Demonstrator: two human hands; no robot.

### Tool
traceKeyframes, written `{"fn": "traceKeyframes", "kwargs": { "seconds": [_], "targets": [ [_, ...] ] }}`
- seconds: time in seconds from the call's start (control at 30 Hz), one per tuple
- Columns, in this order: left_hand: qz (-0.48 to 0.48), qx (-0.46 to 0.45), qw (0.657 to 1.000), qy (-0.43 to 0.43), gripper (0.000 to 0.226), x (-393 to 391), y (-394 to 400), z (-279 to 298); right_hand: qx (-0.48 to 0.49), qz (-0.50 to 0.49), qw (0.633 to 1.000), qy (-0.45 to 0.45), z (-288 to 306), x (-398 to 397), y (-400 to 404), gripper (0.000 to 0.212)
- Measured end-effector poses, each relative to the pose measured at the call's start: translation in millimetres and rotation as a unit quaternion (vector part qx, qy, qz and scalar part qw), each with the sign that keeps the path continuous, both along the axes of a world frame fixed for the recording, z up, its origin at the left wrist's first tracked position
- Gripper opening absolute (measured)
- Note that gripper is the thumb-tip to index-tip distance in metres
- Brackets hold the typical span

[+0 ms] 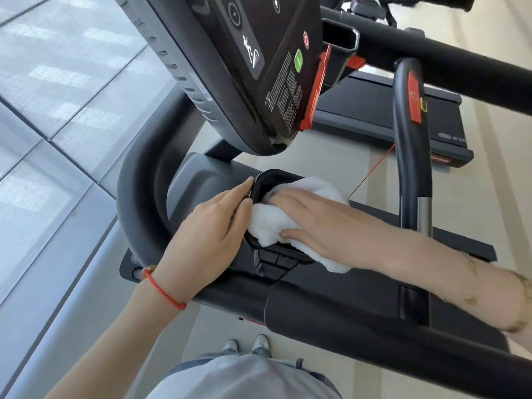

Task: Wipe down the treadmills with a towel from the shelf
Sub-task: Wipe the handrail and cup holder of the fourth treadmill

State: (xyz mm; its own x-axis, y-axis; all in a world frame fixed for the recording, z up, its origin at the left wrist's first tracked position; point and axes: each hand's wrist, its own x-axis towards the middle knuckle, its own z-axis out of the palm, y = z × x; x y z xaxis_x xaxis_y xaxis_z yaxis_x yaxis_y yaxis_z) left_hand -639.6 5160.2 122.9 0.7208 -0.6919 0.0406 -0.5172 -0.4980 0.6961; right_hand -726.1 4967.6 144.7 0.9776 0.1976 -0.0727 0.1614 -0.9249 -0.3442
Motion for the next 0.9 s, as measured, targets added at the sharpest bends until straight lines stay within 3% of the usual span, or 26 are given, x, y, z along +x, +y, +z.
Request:
{"fn": "traceKeyframes", "kwargs": {
  "seconds": [0.1,0.23,0.33,0.43,0.53,0.73,0.83,0.9],
  "targets": [
    [-0.012,0.002,1.000,-0.010,0.053,-2.2,0.3,0.4,0.002,0.052,0.998,0.034,-4.2,20.2,-6.7,0.010],
    [-0.021,0.032,0.999,-0.030,0.059,-4.2,0.2,1.7,-0.077,0.113,0.987,0.087,-14.6,39.6,-9.1,0.008],
    [-0.020,0.046,0.998,-0.041,0.061,-4.3,0.9,3.1,-0.162,0.128,0.964,0.170,-18.4,46.8,0.3,0.030],
    [-0.019,0.061,0.996,-0.055,0.061,-4.4,1.3,2.1,-0.178,0.124,0.955,0.204,-12.3,45.8,2.7,0.043],
    [-0.015,0.067,0.996,-0.055,0.060,-2.3,1.7,2.6,-0.196,0.119,0.942,0.245,-2.9,42.6,-0.4,0.038],
    [-0.011,0.064,0.997,-0.043,0.059,1.2,1.5,2.7,-0.236,0.150,0.929,0.244,12.7,37.1,-0.7,0.032],
    [-0.013,0.059,0.997,-0.038,0.059,0.2,1.1,2.9,-0.197,0.100,0.951,0.215,15.4,29.9,-3.9,0.033],
    [-0.016,0.049,0.998,-0.033,0.058,-0.3,1.0,3.3,-0.155,0.034,0.977,0.144,9.9,23.1,-2.5,0.032]
  ]
}}
